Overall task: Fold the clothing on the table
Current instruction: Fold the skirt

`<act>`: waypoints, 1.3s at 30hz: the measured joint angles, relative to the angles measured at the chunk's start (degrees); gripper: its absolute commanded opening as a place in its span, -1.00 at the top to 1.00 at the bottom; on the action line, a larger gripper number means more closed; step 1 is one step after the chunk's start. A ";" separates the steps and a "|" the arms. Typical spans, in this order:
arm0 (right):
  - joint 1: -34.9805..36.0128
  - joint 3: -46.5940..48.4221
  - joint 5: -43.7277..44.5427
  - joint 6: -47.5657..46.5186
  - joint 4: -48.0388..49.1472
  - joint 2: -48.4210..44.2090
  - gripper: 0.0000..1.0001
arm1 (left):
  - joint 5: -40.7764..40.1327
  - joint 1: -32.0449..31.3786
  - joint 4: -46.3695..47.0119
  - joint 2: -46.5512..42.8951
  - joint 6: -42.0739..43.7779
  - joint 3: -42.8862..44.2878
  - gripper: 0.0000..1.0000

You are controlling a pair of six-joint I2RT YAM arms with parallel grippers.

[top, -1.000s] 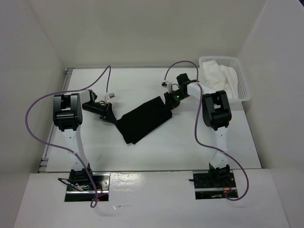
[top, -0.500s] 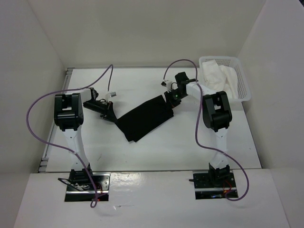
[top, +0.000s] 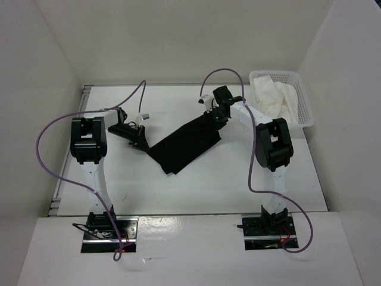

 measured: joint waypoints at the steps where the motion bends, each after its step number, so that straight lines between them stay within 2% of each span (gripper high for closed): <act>1: 0.98 0.00 1.40 0.02 0.02 -0.66 1.00 | -0.15 0.02 0.02 0.02 -0.13 0.07 0.89; 8: 10.03 0.28 9.33 0.20 -0.26 -6.69 1.00 | -0.68 -0.02 -0.02 0.02 -0.42 0.37 0.89; 17: 20.22 1.79 16.39 0.22 -1.84 -7.63 1.00 | -1.03 -0.02 -0.02 0.02 -1.46 0.50 0.89; 27: 26.91 3.10 21.18 0.17 -3.28 -7.10 1.00 | -1.01 -0.02 -0.02 0.02 -1.51 0.50 0.89; 39: 34.64 5.86 24.57 -0.59 -3.87 -2.08 1.00 | -0.98 -0.02 -0.07 0.04 -1.55 0.50 0.89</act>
